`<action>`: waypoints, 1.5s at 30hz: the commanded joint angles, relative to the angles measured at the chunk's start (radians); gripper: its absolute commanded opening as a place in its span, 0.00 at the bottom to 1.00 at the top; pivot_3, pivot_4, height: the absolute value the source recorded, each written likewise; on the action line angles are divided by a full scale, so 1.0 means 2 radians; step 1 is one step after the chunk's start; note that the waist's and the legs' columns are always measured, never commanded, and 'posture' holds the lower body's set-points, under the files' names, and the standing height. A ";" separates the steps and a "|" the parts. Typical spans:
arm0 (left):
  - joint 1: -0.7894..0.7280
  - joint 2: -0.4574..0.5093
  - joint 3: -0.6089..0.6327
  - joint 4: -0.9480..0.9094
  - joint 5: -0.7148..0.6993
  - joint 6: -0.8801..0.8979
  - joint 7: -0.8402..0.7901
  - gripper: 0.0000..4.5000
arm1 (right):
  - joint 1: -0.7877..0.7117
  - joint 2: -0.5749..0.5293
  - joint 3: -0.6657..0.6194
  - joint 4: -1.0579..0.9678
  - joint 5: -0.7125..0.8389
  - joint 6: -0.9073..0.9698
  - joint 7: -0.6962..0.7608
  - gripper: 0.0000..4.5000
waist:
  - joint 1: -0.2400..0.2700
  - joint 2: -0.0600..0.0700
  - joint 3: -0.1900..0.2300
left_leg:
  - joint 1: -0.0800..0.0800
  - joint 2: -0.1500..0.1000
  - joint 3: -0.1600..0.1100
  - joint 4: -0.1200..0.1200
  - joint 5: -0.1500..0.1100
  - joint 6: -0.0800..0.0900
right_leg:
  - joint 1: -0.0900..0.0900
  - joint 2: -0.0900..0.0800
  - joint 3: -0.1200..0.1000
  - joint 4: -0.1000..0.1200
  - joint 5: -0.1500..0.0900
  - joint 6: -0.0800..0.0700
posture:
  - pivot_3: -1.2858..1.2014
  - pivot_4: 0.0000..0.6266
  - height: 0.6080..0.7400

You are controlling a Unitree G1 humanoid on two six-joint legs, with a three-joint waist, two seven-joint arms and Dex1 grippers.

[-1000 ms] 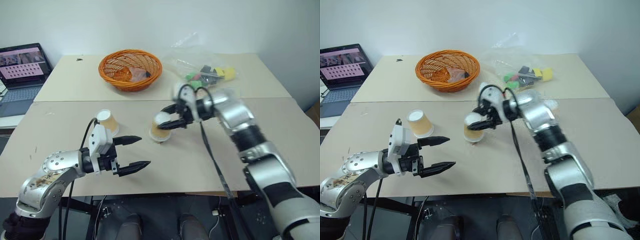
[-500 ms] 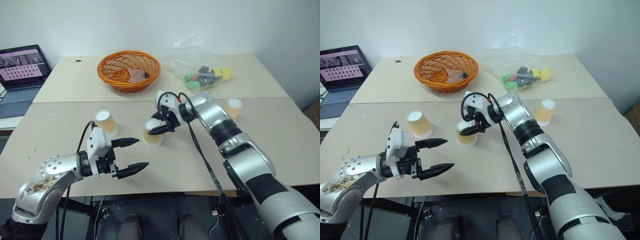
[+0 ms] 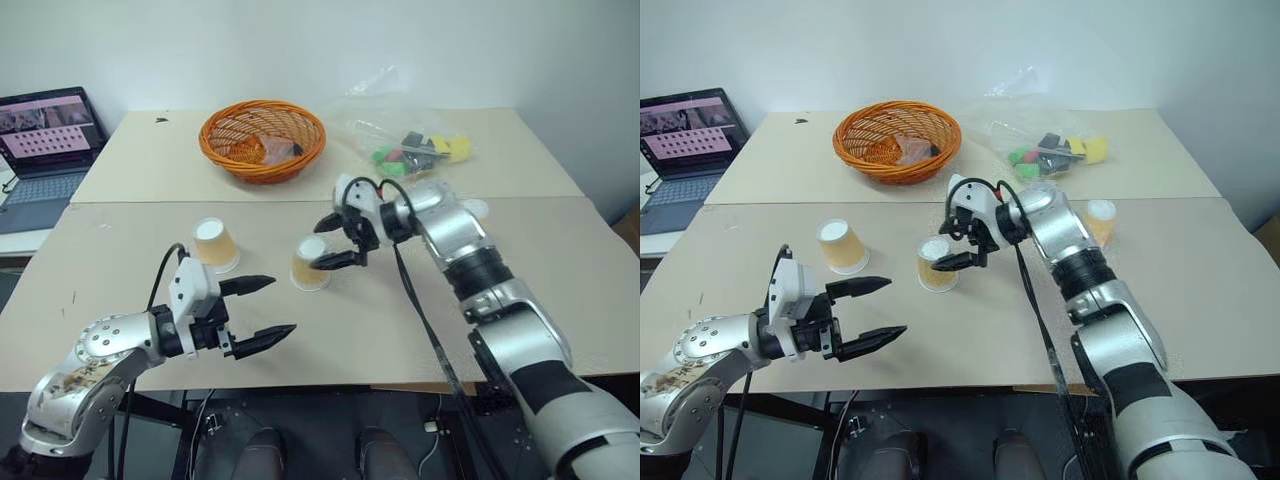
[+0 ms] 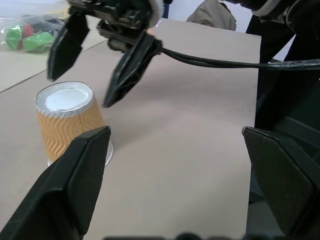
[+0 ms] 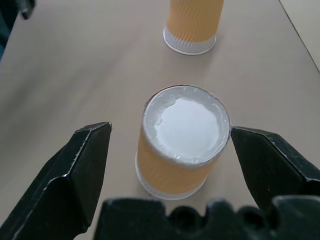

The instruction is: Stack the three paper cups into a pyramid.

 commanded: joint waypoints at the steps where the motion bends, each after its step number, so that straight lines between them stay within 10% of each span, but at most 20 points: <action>1: 0.006 -0.017 0.006 -0.029 0.012 -0.017 0.028 1.00 | 0.065 -0.055 -0.065 -0.106 0.031 0.078 -0.031 0.98 | 0.001 0.000 0.000 | 0.000 0.000 0.000 0.000 0.000 0.000 | 0.000 0.000 0.000 0.000 0.000 0.000 | 0.52 0.24 1.00; 7: 0.030 -0.042 0.005 -0.044 0.039 -0.037 0.056 1.00 | 0.200 -0.101 -0.188 -0.140 -0.048 0.144 -0.275 0.98 | 0.000 0.000 0.000 | 0.001 0.000 0.001 0.000 0.000 0.000 | 0.000 0.000 0.001 0.000 0.000 0.000 | 0.52 0.24 1.00; 13: 0.024 -0.055 0.003 -0.044 0.038 -0.036 0.072 1.00 | 0.309 0.008 -0.303 -0.239 -0.072 0.176 -0.487 0.98 | -0.006 0.000 0.000 | 0.000 0.000 0.001 0.000 0.000 0.000 | 0.000 0.000 0.001 0.000 0.000 0.000 | 0.52 0.24 1.00; 45: -0.013 -0.053 -0.007 -0.030 0.038 -0.020 0.083 1.00 | 0.045 0.025 -0.299 0.180 -0.005 -0.075 -0.572 0.98 | -0.007 0.000 0.000 | 0.001 0.000 0.001 0.000 0.000 0.000 | 0.001 0.001 0.002 0.000 0.000 0.000 | 0.52 0.24 1.00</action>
